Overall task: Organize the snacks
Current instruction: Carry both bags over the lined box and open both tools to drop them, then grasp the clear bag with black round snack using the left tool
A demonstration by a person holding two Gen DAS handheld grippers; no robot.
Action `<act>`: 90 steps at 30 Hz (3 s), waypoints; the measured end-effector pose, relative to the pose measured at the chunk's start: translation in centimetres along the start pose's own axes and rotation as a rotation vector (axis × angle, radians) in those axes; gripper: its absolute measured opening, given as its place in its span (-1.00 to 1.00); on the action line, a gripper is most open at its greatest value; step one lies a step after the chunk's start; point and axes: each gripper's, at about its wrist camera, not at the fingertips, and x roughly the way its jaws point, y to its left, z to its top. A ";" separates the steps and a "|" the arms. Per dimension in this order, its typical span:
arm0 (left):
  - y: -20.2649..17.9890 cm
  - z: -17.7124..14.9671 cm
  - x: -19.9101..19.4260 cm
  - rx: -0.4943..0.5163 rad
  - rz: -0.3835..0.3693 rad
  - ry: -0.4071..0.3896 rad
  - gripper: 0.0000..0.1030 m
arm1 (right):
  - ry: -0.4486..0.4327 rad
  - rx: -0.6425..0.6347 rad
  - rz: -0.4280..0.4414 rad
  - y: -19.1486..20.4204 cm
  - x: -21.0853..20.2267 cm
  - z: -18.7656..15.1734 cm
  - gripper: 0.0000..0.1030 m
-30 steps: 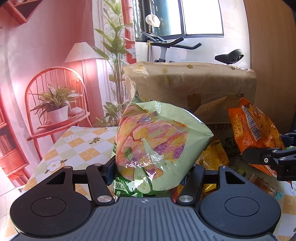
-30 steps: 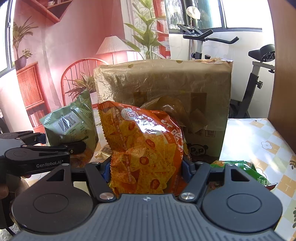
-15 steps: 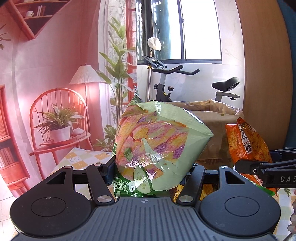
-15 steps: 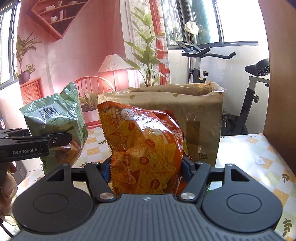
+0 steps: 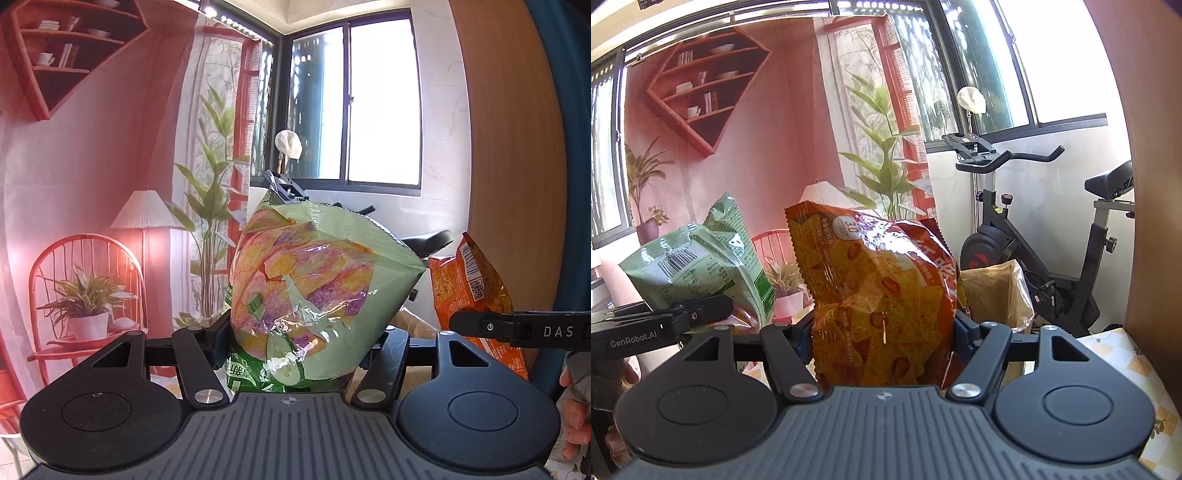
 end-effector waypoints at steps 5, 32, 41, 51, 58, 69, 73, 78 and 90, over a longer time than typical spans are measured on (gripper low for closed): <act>-0.3 2.8 3.9 0.032 0.009 -0.031 0.25 | 0.017 0.024 -0.024 -2.3 3.9 3.3 0.35; 1.2 -0.8 21.8 0.006 0.003 0.240 0.27 | 0.288 0.148 -0.106 -10.7 19.9 0.7 0.37; 1.7 -0.3 20.8 0.017 0.030 0.263 0.71 | 0.310 0.130 -0.146 -9.9 19.6 1.1 0.51; 1.3 0.7 17.7 0.022 0.060 0.259 0.73 | 0.270 0.077 -0.167 -8.8 16.5 1.9 0.68; 1.9 0.7 13.8 0.001 0.104 0.270 0.73 | 0.233 -0.028 -0.130 -6.8 13.4 1.4 0.68; 3.1 -1.2 7.7 -0.045 0.196 0.266 0.73 | 0.152 -0.056 -0.001 -4.8 8.5 -0.8 0.84; 3.3 -2.8 6.1 -0.051 0.213 0.290 0.73 | 0.151 -0.044 0.019 -5.1 7.1 -2.6 0.85; 4.1 -5.0 4.4 -0.083 0.235 0.328 0.72 | 0.158 -0.033 0.021 -6.1 5.7 -5.2 0.85; 3.6 -12.0 2.8 -0.157 0.162 0.433 0.66 | 0.212 -0.043 -0.040 -8.1 4.0 -11.2 0.83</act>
